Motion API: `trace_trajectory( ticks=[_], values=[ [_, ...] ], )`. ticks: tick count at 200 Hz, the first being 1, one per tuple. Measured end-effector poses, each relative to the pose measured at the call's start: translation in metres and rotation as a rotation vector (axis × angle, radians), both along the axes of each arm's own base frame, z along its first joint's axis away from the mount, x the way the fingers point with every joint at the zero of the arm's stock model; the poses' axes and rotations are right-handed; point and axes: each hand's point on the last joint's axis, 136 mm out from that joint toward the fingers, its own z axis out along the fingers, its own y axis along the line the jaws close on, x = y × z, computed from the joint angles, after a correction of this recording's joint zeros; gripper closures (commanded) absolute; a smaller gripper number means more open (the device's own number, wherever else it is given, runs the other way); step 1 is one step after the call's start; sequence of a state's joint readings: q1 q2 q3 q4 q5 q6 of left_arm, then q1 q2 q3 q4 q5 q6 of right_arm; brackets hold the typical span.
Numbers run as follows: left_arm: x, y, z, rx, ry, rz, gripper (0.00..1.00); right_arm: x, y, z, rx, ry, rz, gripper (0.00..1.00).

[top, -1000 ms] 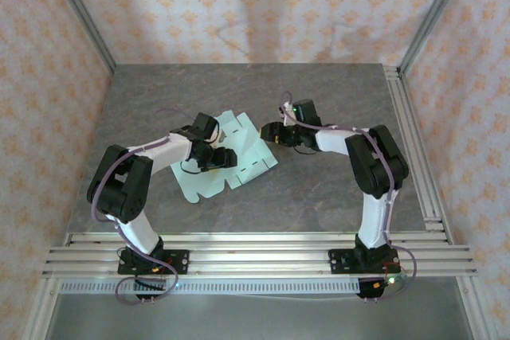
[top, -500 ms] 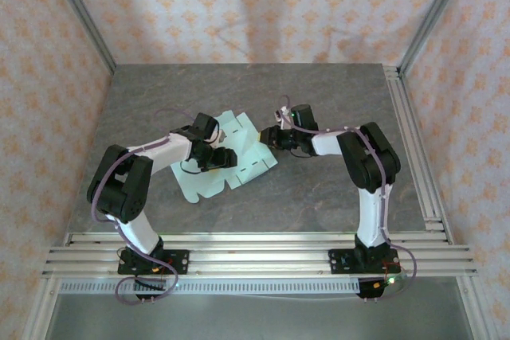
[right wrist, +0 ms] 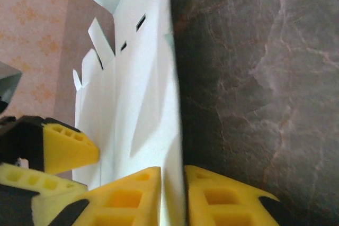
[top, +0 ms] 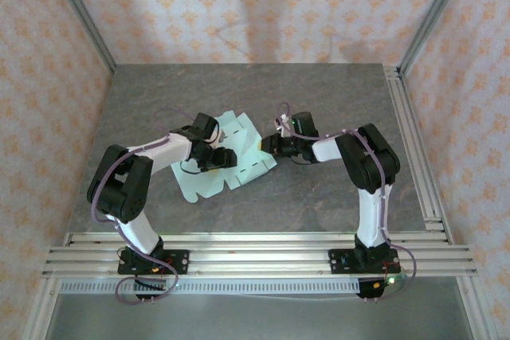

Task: Fold the paper box

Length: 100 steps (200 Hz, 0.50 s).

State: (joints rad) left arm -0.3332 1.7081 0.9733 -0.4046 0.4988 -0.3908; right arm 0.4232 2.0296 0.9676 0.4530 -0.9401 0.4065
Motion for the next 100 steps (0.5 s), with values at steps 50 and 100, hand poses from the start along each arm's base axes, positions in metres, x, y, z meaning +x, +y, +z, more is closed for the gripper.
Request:
trace_trajectory(
  ticks=[50,100],
  values=[
    [-0.001,-0.002,0.001,-0.012,0.004,-0.004,0.34,-0.007,-0.006,-0.003,-0.033,-0.016,-0.006,1.0],
    [-0.004,0.0,0.01,-0.019,-0.023,0.002,0.29,-0.007,-0.011,0.003,-0.112,-0.09,-0.017,1.0]
  ],
)
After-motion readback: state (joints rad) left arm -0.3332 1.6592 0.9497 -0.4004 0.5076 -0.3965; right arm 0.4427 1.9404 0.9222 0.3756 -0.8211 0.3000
